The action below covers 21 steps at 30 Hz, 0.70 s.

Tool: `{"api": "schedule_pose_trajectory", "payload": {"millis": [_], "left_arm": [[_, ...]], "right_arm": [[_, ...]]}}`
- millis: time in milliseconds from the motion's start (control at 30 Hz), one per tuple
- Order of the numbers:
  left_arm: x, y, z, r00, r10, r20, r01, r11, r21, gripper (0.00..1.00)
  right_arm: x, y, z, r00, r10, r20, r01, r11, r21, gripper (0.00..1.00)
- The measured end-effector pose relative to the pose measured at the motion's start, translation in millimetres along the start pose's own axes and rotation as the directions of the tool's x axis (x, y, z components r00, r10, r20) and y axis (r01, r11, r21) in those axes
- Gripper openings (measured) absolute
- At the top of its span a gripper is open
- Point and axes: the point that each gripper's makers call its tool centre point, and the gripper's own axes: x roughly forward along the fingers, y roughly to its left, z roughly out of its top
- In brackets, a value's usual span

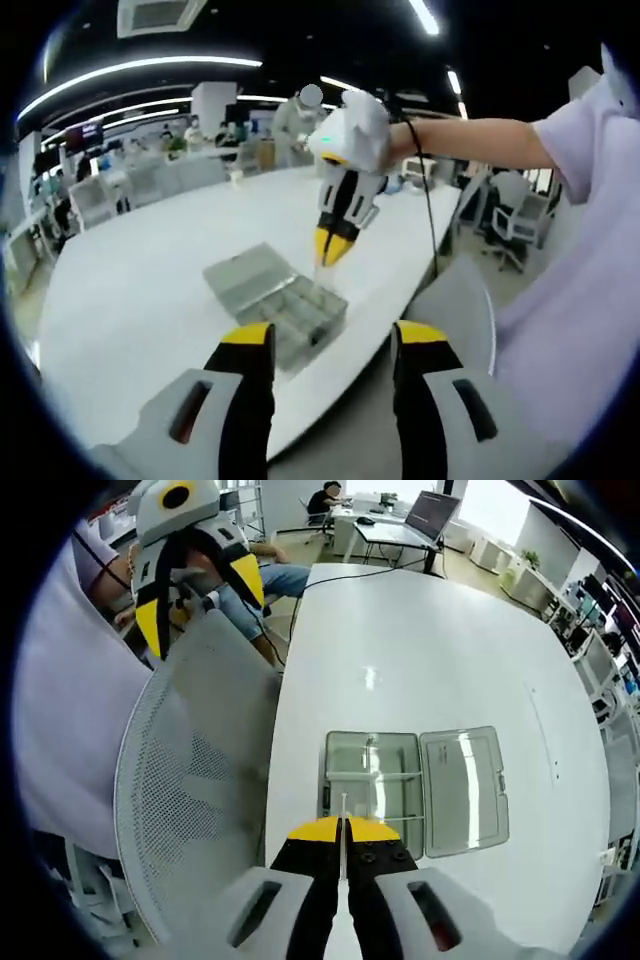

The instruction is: Insert the divider into the dual guide fixture by aligning both edges with the guide slots and pushing it downward to the bottom, including one-sided entry, uneven engagement, binding, and posture correction.

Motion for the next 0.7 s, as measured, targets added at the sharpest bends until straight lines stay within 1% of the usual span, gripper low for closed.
{"api": "schedule_pose_trajectory", "payload": {"millis": [67, 233, 400, 533, 700], "left_arm": [[-4, 1.6, 0.1, 1.0, 0.008, 0.009, -0.008, 1.0, -0.012, 0.45], [-8, 4.1, -3.7, 1.0, 0.021, 0.003, -0.02, 0.999, -0.031, 0.45], [-11, 6.2, -6.6, 1.0, 0.03, -0.002, -0.03, 0.998, -0.052, 0.45], [-13, 9.8, -6.6, 0.999, 0.043, -0.002, -0.043, 0.997, -0.058, 0.45], [-14, 13.6, -7.2, 0.998, 0.054, -0.008, -0.055, 0.997, -0.056, 0.45]], "right_arm": [[3, -5, -6.1, 1.0, -0.005, -0.012, 0.005, 1.0, 0.008, 0.0], [12, -17, -20.8, 0.999, -0.016, -0.043, 0.017, 0.999, 0.029, 0.0], [19, -25, -28.4, 0.998, -0.018, -0.057, 0.021, 0.998, 0.057, 0.0], [22, -28, -30.2, 0.998, -0.014, -0.054, 0.019, 0.996, 0.083, 0.0], [25, -30, -31.3, 0.999, -0.012, -0.052, 0.017, 0.996, 0.082, 0.0]]}}
